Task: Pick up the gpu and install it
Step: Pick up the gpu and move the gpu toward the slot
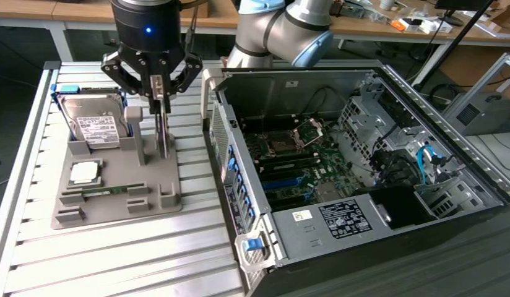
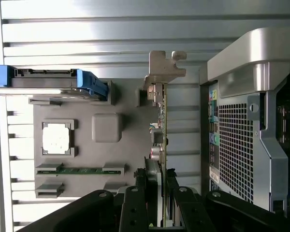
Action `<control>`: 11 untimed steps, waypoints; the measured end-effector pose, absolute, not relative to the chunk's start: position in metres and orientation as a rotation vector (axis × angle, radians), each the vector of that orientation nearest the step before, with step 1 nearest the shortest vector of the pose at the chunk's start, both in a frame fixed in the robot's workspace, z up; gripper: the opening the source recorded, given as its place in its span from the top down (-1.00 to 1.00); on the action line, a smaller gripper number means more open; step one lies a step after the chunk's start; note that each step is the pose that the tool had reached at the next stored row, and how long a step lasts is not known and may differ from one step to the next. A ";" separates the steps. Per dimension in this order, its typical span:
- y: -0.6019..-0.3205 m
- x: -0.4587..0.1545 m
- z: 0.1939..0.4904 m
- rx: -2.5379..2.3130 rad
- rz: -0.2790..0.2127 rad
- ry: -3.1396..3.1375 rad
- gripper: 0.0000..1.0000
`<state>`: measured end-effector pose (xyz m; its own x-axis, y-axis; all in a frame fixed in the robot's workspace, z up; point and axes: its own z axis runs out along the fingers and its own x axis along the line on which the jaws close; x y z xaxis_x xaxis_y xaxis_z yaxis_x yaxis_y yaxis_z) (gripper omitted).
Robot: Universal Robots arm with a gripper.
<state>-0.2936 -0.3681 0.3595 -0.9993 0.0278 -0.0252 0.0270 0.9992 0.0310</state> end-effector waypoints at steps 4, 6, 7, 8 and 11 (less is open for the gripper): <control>-0.368 -0.294 0.364 0.043 0.048 3.115 0.47; -0.368 -0.294 0.367 0.043 0.048 3.115 0.47; -0.368 -0.294 0.368 0.043 0.048 3.115 0.47; -0.368 -0.294 0.369 0.043 0.048 3.115 0.47; -0.368 -0.294 0.373 0.043 0.048 3.115 0.47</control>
<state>-0.2936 -0.3681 0.3728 -0.9993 0.0278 -0.0252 0.0270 0.9992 0.0310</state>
